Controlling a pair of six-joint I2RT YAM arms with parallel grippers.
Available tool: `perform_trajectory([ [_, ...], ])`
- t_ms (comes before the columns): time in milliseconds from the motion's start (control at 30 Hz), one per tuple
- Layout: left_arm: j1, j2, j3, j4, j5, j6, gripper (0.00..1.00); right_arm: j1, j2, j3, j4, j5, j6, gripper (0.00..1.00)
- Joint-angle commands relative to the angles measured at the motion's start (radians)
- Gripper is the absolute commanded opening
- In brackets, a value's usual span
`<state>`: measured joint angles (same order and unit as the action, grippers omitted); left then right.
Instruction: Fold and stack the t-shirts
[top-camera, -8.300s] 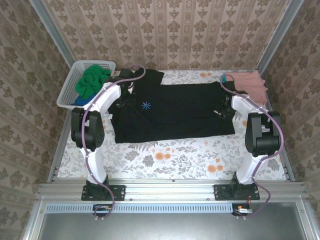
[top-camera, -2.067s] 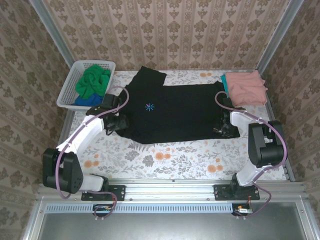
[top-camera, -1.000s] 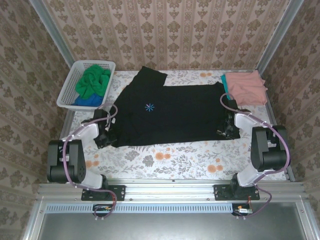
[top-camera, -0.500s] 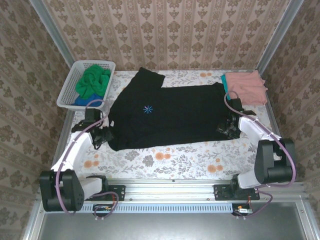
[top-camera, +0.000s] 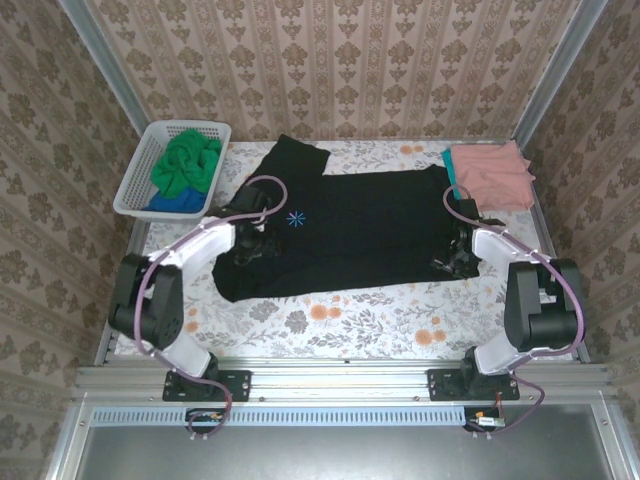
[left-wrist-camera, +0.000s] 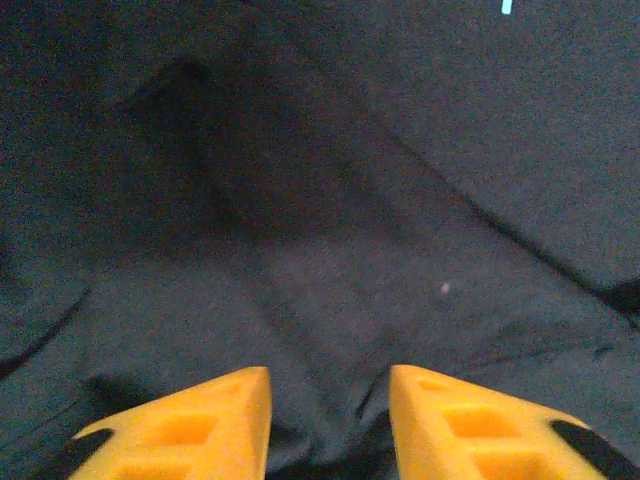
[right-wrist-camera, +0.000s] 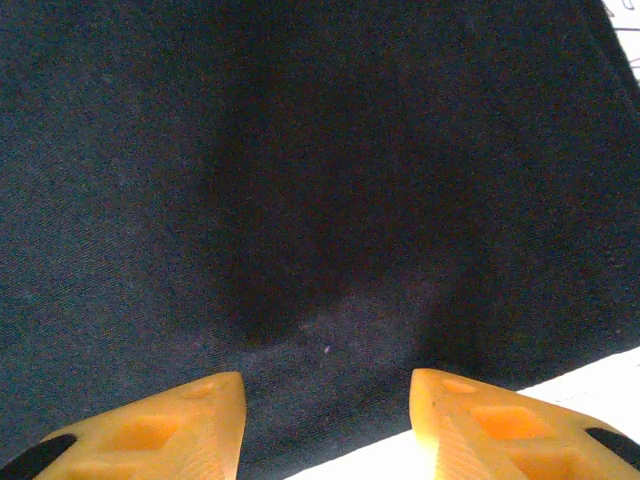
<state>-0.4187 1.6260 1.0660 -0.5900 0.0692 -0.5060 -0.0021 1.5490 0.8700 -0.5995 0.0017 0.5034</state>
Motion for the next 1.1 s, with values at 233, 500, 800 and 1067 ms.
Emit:
perform_trajectory([
  [233, -0.084, 0.166, 0.052, 0.018, 0.033, -0.051, 0.45, -0.001, 0.028, 0.014, 0.015, -0.007, -0.007, 0.49],
  [500, -0.097, 0.186, 0.069, 0.002, 0.024, -0.045, 0.37, -0.001, 0.053, 0.020, 0.020, -0.003, -0.014, 0.49],
  [800, -0.109, 0.192, 0.185, -0.080, -0.032, -0.008, 0.00, -0.001, 0.063, 0.012, 0.029, -0.005, -0.015, 0.49],
  [1067, -0.120, 0.329, 0.454, -0.225, -0.114, 0.106, 0.00, -0.001, 0.054, 0.008, 0.025, -0.005, -0.013, 0.48],
])
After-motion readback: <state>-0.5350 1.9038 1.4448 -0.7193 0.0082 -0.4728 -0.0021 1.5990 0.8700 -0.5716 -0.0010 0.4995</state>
